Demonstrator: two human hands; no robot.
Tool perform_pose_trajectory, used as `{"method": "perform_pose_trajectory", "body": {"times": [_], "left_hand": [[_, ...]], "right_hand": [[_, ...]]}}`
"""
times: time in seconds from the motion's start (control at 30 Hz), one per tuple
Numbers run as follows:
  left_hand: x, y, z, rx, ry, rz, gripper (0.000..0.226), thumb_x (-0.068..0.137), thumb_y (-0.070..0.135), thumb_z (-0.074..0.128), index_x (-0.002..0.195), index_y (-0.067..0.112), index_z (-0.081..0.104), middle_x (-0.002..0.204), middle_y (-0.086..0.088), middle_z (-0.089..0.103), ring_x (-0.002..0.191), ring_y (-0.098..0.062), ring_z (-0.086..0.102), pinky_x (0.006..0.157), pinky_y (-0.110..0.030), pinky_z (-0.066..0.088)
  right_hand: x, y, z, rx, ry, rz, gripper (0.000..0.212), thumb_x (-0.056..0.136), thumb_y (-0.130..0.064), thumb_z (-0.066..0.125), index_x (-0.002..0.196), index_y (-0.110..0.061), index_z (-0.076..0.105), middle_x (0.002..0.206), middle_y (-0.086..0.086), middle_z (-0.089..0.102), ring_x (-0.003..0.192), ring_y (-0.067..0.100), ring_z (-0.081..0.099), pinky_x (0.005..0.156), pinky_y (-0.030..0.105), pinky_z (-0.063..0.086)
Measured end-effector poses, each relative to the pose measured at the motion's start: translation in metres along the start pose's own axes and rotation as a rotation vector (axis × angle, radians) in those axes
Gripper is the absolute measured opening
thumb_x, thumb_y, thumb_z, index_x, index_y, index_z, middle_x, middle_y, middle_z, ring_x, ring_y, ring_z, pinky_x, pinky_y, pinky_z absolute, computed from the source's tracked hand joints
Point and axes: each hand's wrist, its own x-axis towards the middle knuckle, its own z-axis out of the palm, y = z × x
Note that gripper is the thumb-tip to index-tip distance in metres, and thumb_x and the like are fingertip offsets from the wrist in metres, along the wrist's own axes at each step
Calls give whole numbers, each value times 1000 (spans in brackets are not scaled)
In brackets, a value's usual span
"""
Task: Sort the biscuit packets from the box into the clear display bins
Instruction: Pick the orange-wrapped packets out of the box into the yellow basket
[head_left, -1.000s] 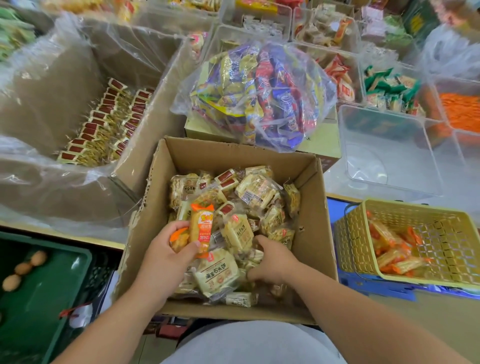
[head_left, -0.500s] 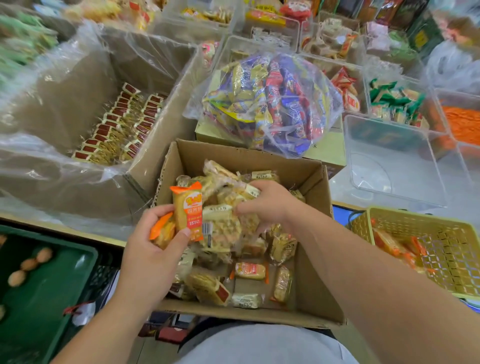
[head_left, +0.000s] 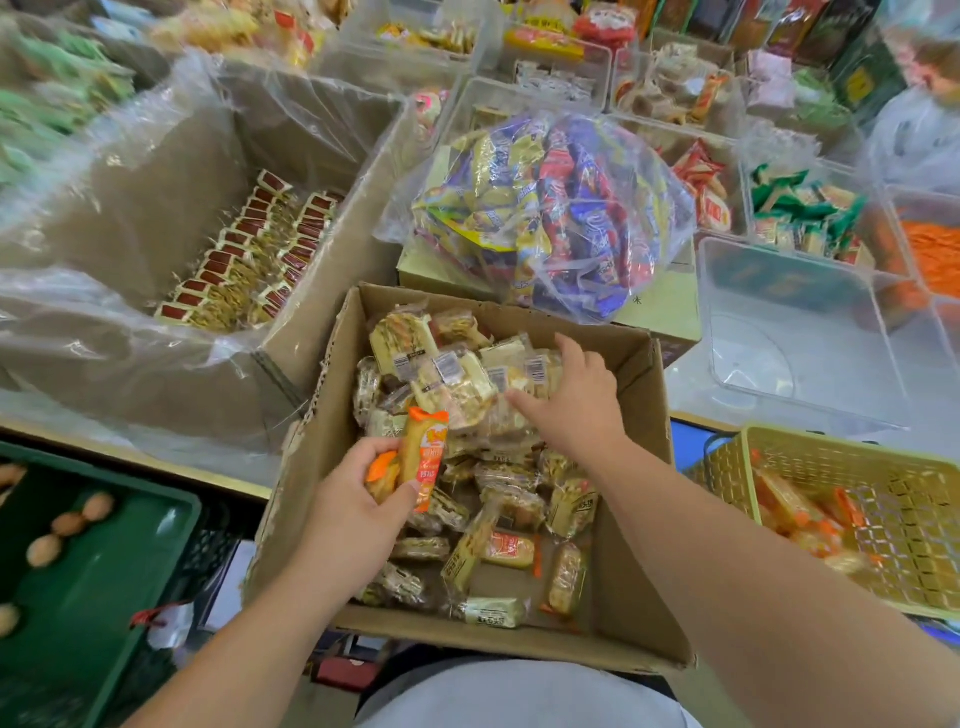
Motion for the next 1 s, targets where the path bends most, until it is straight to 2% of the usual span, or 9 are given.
{"method": "perform_pose_trajectory", "body": {"times": [0.1,0.2,0.3,0.4,0.5,0.6,0.77,0.9,1.0], "left_hand": [[5,-10,4,6,-34,-26,44,93,23,74,103,61,56,88,26,72,62,-9,67,50,-26,51],[9,-16,5,13,-51,-71,36,92,23,75,113,47,61,87,18,75,64,-3,68,56,-25,49],[11,-22,4,56,-78,-98,31,91,24,75,110,45,62,90,17,75,74,-5,71,67,-35,58],[11,-28,6,73,-124,-117,31,91,21,75,108,45,63,91,17,76,75,-3,72,68,-35,59],[10,-34,8,97,-156,-137,33,91,22,75,109,46,62,92,12,76,67,-9,70,56,-28,53],[11,-38,9,129,-176,-148,36,88,23,75,107,50,60,92,6,74,58,-17,66,52,-29,49],[13,-40,10,124,-188,-172,43,85,25,76,99,61,58,85,1,74,55,-22,63,52,-37,51],[13,-41,9,106,-213,-179,39,84,26,75,106,54,59,92,-3,76,85,-33,71,76,-52,60],[13,-41,10,94,-236,-186,38,85,25,74,111,49,60,99,-14,76,95,-43,69,81,-59,58]], "right_hand": [[-31,19,-3,25,128,-100,52,88,-51,69,131,-25,54,124,-1,54,115,17,51,96,34,47],[-64,44,-1,-52,-236,-170,3,93,-33,62,92,-31,63,86,-12,65,77,4,61,68,24,50],[-86,72,17,-328,-740,-281,33,92,-19,57,123,-27,68,118,-1,68,108,19,63,94,37,53],[-86,83,40,-411,-817,-325,75,89,-7,57,157,-30,33,160,0,36,145,26,34,119,42,33],[-76,80,54,-405,-880,-277,91,87,-6,61,161,-34,16,163,0,29,147,27,26,119,46,32],[-72,79,67,-409,-890,-196,79,94,-22,60,161,-25,18,151,11,45,133,31,44,109,44,44],[-77,83,81,-509,-983,-135,59,100,-53,51,147,-17,49,135,13,62,118,32,60,101,43,51],[-78,87,82,-472,-993,-40,59,101,-56,48,148,-20,49,138,11,61,122,31,58,104,39,47],[-75,80,83,-390,-912,84,58,106,-50,39,148,-10,48,142,15,57,125,32,57,104,37,46]]}}
